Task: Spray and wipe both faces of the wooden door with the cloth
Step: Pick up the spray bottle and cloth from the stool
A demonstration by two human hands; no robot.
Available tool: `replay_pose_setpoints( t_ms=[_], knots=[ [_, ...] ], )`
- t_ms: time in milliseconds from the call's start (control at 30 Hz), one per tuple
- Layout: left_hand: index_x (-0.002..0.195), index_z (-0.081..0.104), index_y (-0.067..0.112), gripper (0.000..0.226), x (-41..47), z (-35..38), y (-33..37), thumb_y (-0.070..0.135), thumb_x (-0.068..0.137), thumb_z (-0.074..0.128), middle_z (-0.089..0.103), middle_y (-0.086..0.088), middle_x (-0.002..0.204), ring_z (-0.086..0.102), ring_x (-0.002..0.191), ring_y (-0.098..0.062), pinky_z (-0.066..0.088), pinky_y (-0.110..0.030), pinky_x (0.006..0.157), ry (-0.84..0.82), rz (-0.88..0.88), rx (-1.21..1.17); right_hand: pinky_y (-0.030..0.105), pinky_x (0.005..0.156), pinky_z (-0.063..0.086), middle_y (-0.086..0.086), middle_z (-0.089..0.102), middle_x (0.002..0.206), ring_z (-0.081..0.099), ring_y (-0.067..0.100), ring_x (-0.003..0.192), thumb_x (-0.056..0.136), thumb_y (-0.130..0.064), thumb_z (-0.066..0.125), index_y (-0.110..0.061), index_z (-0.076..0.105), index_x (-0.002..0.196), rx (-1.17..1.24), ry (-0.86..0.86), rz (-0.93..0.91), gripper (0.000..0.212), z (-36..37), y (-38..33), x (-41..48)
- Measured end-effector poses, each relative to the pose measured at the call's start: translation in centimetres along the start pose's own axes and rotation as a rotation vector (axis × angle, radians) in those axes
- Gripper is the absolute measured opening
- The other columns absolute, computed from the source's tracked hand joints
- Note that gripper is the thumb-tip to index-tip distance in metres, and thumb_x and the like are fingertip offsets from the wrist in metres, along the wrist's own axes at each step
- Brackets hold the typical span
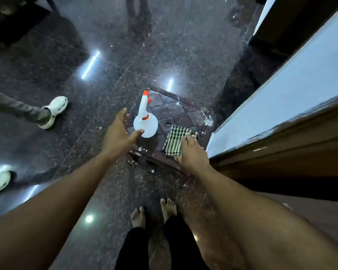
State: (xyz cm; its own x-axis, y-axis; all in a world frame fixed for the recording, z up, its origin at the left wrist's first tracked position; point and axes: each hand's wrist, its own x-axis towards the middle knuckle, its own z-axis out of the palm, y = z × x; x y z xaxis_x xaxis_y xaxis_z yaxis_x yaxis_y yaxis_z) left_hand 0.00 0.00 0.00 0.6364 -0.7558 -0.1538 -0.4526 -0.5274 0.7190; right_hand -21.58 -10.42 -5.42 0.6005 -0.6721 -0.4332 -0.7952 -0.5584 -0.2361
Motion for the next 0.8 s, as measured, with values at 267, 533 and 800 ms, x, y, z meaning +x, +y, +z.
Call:
replay_pose_setpoints(
  t_ms=[267, 533, 800],
  knots=[
    [0.146, 0.015, 0.04, 0.11, 8.9, 3.7, -1.7, 0.048, 0.06, 0.084, 0.047, 0.019, 0.14, 0.053, 0.118, -0.001, 0.045, -0.038, 0.101, -0.238, 0.102, -0.158, 0.049, 0.115, 0.036, 0.013, -0.002, 0.166, 0.0, 0.035, 0.153, 0.093, -0.045, 0.065, -0.017, 0.007, 0.159, -0.071, -0.065, 0.077, 0.092, 3.6, -0.3, 6.5],
    [0.131, 0.046, 0.03, 0.068, 11.5, 7.4, -4.5, 0.051, 0.071, 0.072, 0.066, 0.026, 0.096, 0.063, 0.099, 0.001, 0.048, -0.04, 0.096, -0.2, 0.105, -0.246, 0.046, 0.095, 0.049, 0.021, 0.009, 0.163, 0.019, 0.038, 0.149, 0.092, 0.01, 0.05, -0.008, 0.022, 0.153, -0.208, -0.142, -0.025, 0.069, 4.7, -0.2, 8.7],
    [0.13, 0.047, 0.033, 0.068, 11.7, 7.5, -4.9, 0.071, 0.074, 0.055, 0.07, 0.002, 0.107, 0.067, 0.098, -0.018, 0.051, -0.042, 0.092, -0.198, 0.11, -0.277, 0.041, 0.075, 0.044, 0.018, 0.062, 0.097, 0.058, 0.036, 0.093, 0.093, -0.019, 0.056, -0.006, 0.055, 0.098, 0.605, 0.157, 0.441, 0.014, 3.0, 0.7, 8.3]
  ],
)
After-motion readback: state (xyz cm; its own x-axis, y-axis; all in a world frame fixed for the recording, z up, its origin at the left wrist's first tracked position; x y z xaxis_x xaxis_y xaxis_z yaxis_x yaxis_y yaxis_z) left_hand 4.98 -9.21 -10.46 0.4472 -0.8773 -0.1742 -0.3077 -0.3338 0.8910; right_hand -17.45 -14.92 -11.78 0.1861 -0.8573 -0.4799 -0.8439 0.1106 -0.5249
